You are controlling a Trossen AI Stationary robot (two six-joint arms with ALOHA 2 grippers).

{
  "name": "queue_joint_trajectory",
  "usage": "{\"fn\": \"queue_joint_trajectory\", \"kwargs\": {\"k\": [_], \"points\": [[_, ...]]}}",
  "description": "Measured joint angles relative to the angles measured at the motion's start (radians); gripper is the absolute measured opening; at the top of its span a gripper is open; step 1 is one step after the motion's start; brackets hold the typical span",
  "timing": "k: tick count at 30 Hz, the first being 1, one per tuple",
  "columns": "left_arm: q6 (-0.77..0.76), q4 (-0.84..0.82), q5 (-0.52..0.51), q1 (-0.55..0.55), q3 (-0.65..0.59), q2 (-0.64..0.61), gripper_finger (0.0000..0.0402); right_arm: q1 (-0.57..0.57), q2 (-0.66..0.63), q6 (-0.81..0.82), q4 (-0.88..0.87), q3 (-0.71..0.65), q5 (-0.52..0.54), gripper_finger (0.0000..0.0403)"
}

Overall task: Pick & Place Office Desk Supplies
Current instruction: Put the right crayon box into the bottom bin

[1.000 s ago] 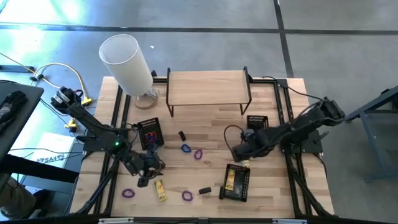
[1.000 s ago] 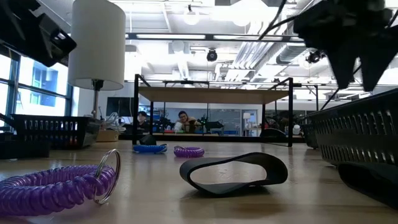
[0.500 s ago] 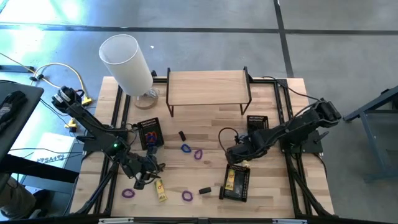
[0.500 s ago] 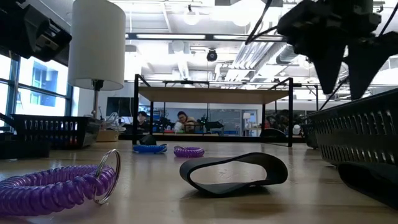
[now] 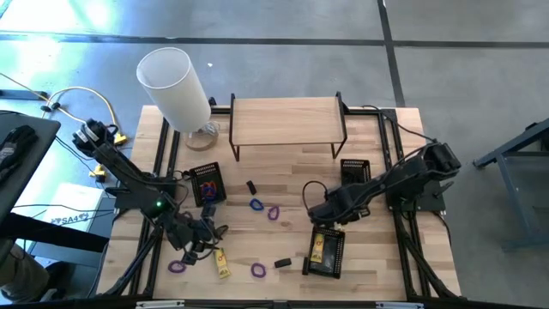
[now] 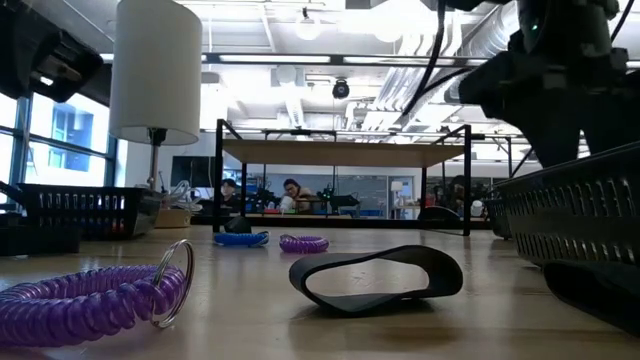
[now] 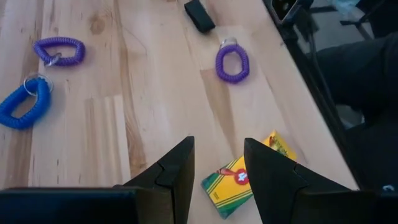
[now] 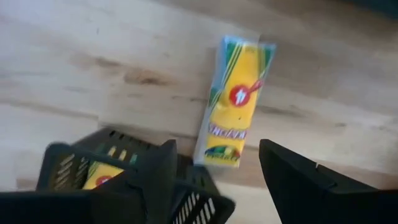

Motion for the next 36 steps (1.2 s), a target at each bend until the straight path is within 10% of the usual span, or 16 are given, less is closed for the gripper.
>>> {"fn": "queue_joint_trajectory", "kwargs": {"k": [36], "points": [[0.0,-0.002,0.005,-0.002,0.0,0.032,0.0134,-0.013,0.001,-0.007,-0.004,0.0,0.026,0.0266]]}}
